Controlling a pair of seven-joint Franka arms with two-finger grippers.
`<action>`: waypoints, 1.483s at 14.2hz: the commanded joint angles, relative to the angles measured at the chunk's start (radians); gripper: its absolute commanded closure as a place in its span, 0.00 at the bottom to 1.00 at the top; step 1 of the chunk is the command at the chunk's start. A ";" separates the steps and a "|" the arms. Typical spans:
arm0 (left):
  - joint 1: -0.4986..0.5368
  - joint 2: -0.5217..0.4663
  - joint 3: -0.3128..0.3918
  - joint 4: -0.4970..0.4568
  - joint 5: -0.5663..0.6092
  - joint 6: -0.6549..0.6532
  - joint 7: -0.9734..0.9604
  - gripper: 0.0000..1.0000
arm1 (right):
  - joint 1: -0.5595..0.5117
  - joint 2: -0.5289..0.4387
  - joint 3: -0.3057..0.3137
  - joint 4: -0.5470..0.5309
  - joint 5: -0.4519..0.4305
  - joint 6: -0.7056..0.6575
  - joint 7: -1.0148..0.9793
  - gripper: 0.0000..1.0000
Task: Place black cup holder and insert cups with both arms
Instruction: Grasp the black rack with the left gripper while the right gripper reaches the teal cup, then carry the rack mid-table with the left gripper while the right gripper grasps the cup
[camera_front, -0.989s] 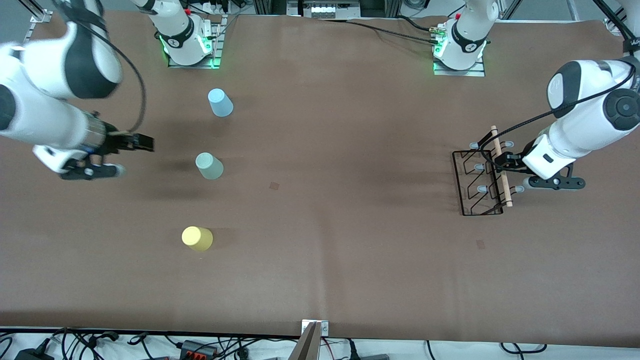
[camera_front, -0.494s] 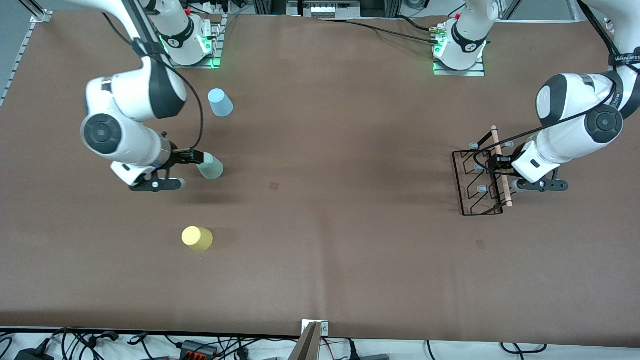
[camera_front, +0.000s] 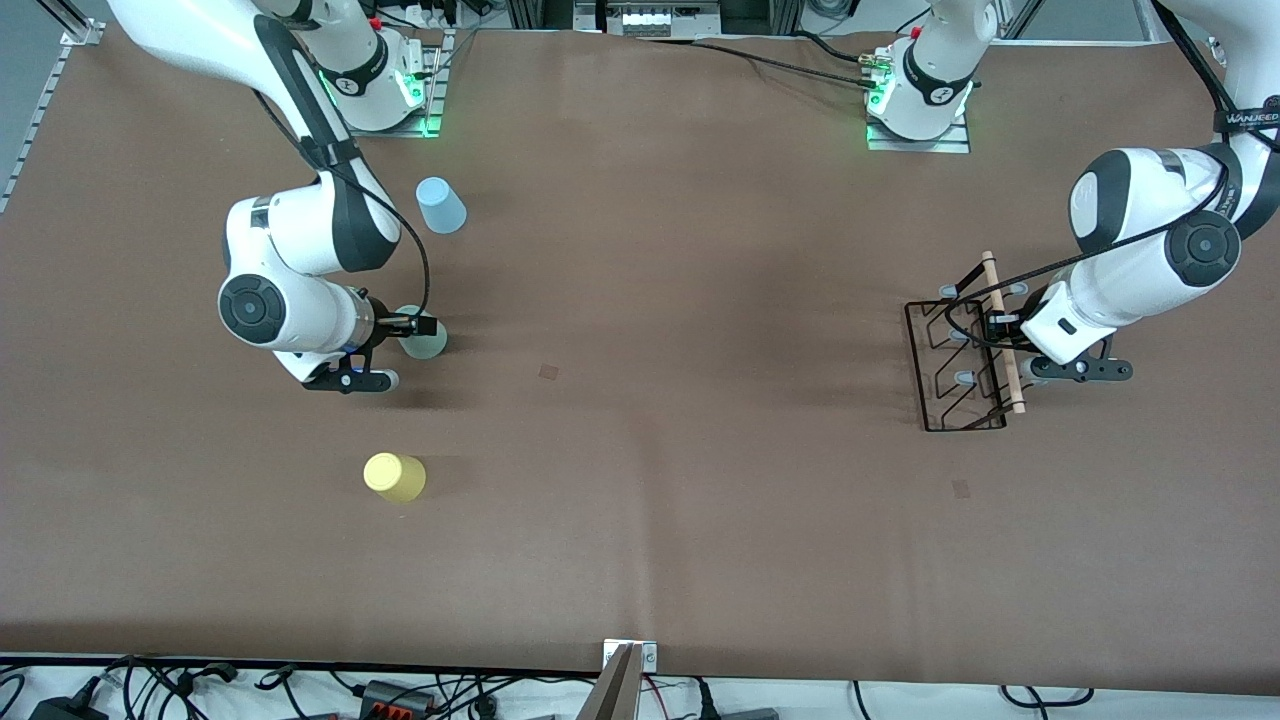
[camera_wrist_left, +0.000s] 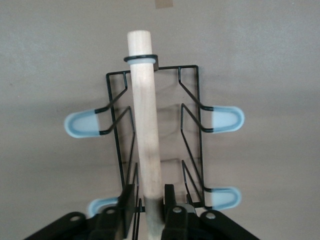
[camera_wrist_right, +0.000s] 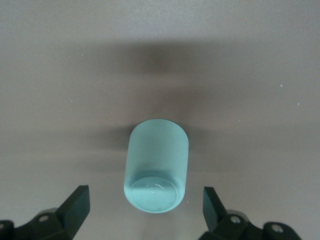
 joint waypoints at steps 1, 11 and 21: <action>0.011 -0.016 -0.010 -0.018 0.014 0.004 0.002 0.97 | -0.001 0.004 -0.005 -0.017 0.017 0.012 0.014 0.00; -0.033 -0.001 -0.216 0.259 0.001 -0.345 -0.109 0.99 | 0.001 0.039 -0.007 -0.035 0.015 0.009 0.049 0.00; -0.445 0.324 -0.273 0.653 -0.060 -0.428 -0.561 1.00 | -0.004 0.062 -0.005 -0.029 0.017 0.022 0.050 0.00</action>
